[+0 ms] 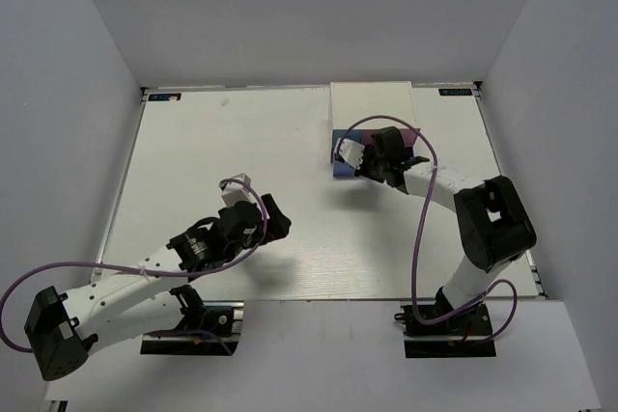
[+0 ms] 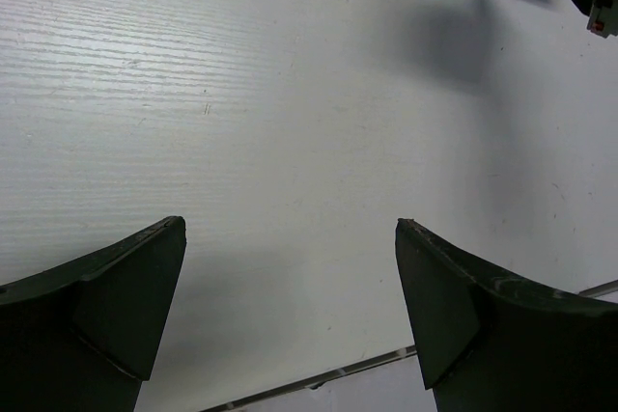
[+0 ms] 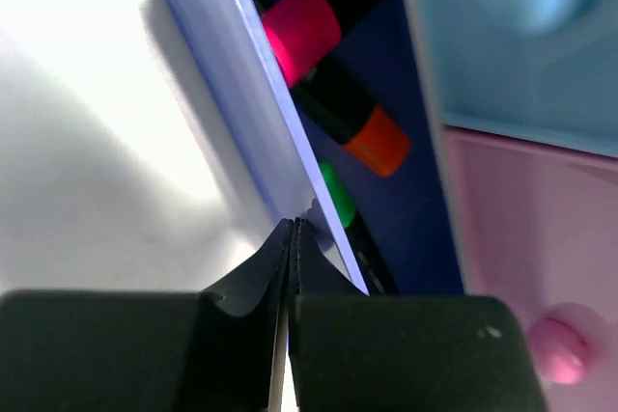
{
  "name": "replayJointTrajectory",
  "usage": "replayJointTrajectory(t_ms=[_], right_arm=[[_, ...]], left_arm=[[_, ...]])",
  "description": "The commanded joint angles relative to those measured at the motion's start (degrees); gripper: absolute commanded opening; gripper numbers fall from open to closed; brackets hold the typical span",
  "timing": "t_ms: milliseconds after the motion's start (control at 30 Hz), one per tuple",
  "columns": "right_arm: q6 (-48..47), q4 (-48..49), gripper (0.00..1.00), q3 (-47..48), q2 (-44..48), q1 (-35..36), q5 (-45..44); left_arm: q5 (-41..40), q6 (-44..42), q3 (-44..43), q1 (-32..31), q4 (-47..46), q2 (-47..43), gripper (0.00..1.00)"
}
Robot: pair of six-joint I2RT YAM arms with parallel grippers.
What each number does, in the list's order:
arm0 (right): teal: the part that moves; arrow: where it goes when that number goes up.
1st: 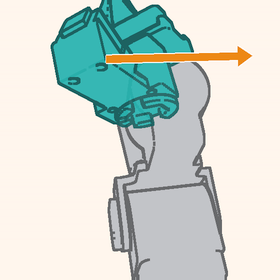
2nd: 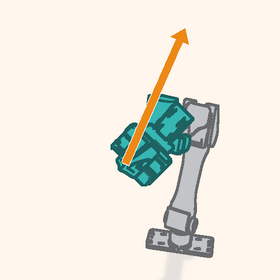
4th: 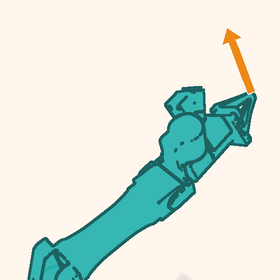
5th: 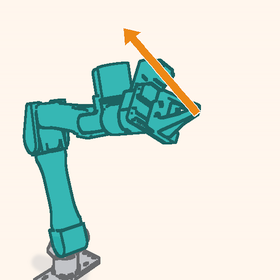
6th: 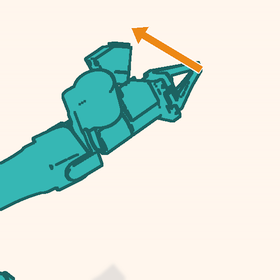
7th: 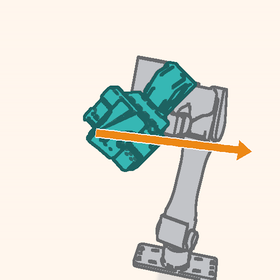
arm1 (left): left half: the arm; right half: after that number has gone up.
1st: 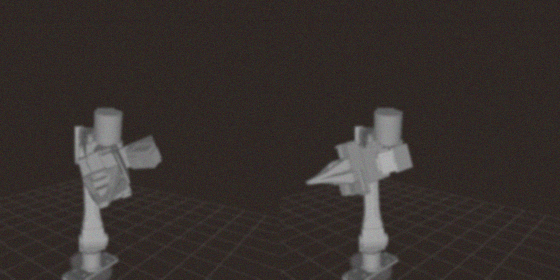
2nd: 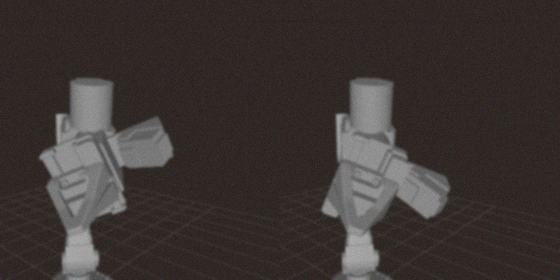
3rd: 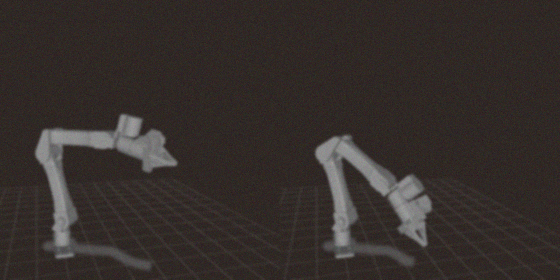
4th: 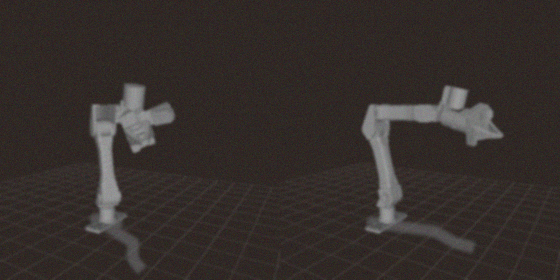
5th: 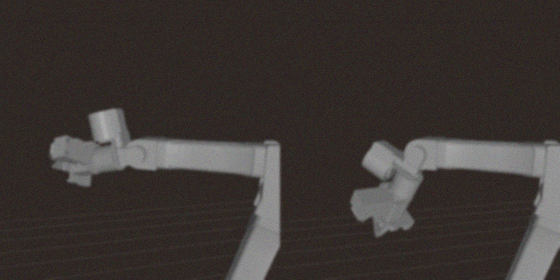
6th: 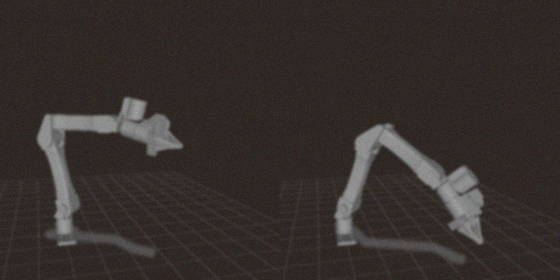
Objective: Sort the stationery into containers
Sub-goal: Close the drawer in the storage box.
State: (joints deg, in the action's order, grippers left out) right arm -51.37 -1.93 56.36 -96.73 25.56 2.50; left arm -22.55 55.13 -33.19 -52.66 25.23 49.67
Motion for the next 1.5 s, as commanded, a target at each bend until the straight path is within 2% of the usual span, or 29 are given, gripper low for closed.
replayJointTrajectory(t_ms=[0, 433, 700, 1067, 1333, 1467], right_arm=[[-3.29, 9.91, 0.00, -1.42, 0.66, -0.34, -4.52], [-11.38, 20.48, 0.00, -5.20, 0.31, -0.34, -0.92], [-15.94, 31.80, 0.00, -9.42, -1.09, -0.42, -1.01], [-20.17, 38.84, 0.00, -12.15, -2.50, -0.42, -0.30], [-19.12, 38.50, 0.00, -10.66, -3.91, -0.69, 0.04], [-14.99, 25.27, 0.00, -9.07, -0.05, -0.78, 8.10]], left_arm=[[0.57, -0.20, -1.97, 0.11, -0.36, -0.19, 0.99], [1.10, -0.20, -1.97, 0.11, -0.36, -0.19, 0.99], [1.10, -0.20, -1.97, 0.11, -0.36, -0.19, 0.99], [1.63, -0.20, -2.49, 0.11, -0.36, 0.34, 0.99], [1.63, -0.20, -3.02, 0.11, 0.17, 0.87, 0.99], [1.63, 0.32, -3.02, 0.11, -0.36, 0.87, 0.99]])
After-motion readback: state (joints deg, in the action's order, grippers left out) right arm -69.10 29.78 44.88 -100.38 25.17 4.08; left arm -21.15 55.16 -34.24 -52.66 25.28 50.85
